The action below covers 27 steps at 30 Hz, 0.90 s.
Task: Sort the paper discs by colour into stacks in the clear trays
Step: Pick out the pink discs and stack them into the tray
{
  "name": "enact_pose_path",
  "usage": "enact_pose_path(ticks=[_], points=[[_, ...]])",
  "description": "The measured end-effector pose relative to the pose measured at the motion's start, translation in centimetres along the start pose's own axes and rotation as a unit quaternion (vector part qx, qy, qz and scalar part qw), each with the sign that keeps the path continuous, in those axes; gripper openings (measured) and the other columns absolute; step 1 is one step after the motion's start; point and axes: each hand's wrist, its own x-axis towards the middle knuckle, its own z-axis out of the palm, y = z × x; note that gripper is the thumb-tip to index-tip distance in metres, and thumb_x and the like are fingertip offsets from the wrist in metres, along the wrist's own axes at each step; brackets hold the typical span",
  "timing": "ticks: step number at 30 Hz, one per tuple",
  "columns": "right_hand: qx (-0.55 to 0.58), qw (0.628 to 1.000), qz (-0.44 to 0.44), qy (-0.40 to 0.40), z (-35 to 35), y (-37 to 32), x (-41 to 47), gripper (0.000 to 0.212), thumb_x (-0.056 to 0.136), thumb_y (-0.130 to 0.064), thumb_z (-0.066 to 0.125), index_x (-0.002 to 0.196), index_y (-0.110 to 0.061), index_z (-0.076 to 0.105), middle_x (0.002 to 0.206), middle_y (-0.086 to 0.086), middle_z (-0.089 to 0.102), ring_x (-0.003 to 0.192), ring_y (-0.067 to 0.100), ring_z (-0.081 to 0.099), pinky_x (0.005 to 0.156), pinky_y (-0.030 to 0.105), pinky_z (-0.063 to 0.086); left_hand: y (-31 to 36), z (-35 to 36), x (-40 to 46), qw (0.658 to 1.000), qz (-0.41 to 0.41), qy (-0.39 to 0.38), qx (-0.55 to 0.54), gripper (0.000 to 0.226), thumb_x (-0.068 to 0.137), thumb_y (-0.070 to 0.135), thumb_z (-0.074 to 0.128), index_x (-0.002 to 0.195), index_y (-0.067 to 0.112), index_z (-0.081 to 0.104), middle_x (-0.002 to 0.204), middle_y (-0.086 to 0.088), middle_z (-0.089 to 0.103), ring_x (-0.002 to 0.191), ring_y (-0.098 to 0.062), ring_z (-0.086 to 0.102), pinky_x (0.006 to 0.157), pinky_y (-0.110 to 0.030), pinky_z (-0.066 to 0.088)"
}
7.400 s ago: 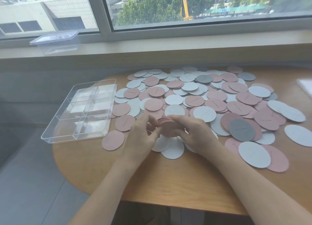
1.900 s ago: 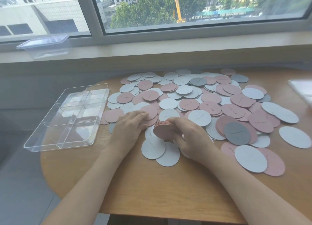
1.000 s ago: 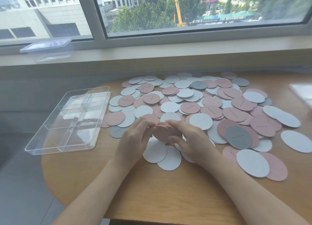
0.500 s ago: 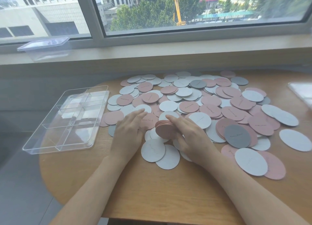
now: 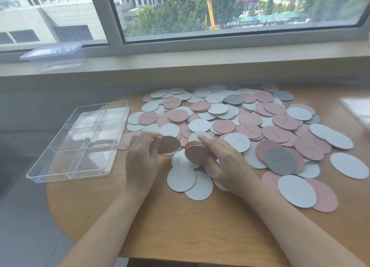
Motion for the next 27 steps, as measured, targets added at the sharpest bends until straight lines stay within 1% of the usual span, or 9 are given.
enact_pose_path(ticks=[3,7,12,16,18,20,22,25,27], points=[[-0.008,1.0,-0.001,0.001,0.1,0.0,-0.1,0.052,0.089,-0.007,0.055,0.14,-0.011,0.05,0.109,0.001,0.064,0.099,0.017,0.05,0.08,0.02,0.036,0.4,-0.5,0.1,0.998,0.0,0.007,-0.066,0.016,0.103,0.012,0.051,0.096,0.006,0.065,0.09,-0.001,0.06,0.086,-0.011,0.052,0.079,-0.015,0.038],[0.001,1.0,0.016,-0.001,-0.1,-0.1,-0.2,0.052,0.091,-0.009,0.053,0.143,-0.016,0.047,0.116,0.0,0.063,0.098,0.02,0.054,0.078,0.032,0.045,0.8,-0.4,-0.2,0.987,0.036,-0.077,-0.134,0.016,0.101,0.017,0.052,0.095,0.009,0.064,0.087,0.011,0.057,0.074,-0.004,0.055,0.069,-0.017,0.041],[0.027,1.0,0.0,-0.01,0.0,-0.3,-0.1,0.05,0.093,-0.01,0.048,0.142,-0.014,0.049,0.109,-0.001,0.06,0.093,0.014,0.049,0.076,0.019,0.035,1.4,-0.3,-0.6,0.976,0.07,-0.137,-0.153,0.004,0.095,0.017,0.065,0.099,0.015,0.066,0.092,0.011,0.059,0.066,-0.01,0.066,0.059,-0.024,0.051],[0.038,0.999,-0.004,-0.015,0.2,-0.3,0.0,0.045,0.098,-0.016,0.043,0.143,-0.015,0.048,0.107,-0.002,0.057,0.093,0.016,0.05,0.079,0.026,0.041,1.3,0.1,-0.8,0.976,0.048,-0.15,-0.153,0.028,0.09,0.017,0.073,0.115,0.02,0.061,0.094,0.012,0.06,0.076,-0.012,0.067,0.065,-0.031,0.056],[0.042,0.999,-0.015,-0.015,0.4,-0.4,-0.1,0.043,0.1,-0.017,0.043,0.142,-0.013,0.049,0.106,0.0,0.057,0.093,0.017,0.05,0.082,0.03,0.043,1.2,0.4,-0.9,0.975,0.078,-0.171,-0.12,0.045,0.088,0.029,0.073,0.129,0.022,0.057,0.101,0.013,0.055,0.077,-0.01,0.063,0.065,-0.026,0.054],[0.055,0.998,-0.022,-0.024,0.3,-0.6,-0.1,0.043,0.102,-0.02,0.041,0.143,-0.014,0.048,0.108,-0.002,0.055,0.097,0.015,0.051,0.086,0.029,0.043,1.3,0.9,-1.0,0.974,0.122,-0.186,-0.038,0.058,0.087,0.041,0.067,0.14,0.024,0.052,0.112,0.012,0.048,0.08,-0.003,0.055,0.066,-0.022,0.051],[0.073,0.996,-0.016,-0.047,0.1,-0.8,-0.2,0.046,0.103,-0.031,0.036,0.146,-0.021,0.044,0.11,-0.006,0.053,0.101,0.012,0.049,0.09,0.024,0.04,1.2,1.3,-1.1,0.975,0.138,-0.175,0.013,0.054,0.087,0.043,0.067,0.136,0.022,0.056,0.119,0.008,0.045,0.087,-0.001,0.051,0.066,-0.023,0.051],[0.033,0.997,-0.023,-0.066,0.1,-1.0,-0.2,0.052,0.102,-0.042,0.038,0.149,-0.021,0.04,0.115,-0.006,0.052,0.104,0.012,0.047,0.088,0.018,0.034,1.0,1.4,-1.1,0.977,0.14,-0.161,0.016,0.037,0.09,0.04,0.067,0.116,0.014,0.062,0.122,0.002,0.048,0.096,-0.01,0.058,0.065,-0.024,0.049],[-0.017,0.997,-0.041,-0.055,0.6,-0.9,-0.2,0.052,0.098,-0.026,0.051,0.148,-0.015,0.041,0.115,0.0,0.053,0.1,0.017,0.049,0.081,0.018,0.034,1.1,1.4,-1.2,0.974,0.144,-0.177,0.001,0.035,0.094,0.039,0.059,0.115,0.012,0.06,0.118,0.004,0.053,0.095,-0.012,0.059,0.067,-0.027,0.05]])
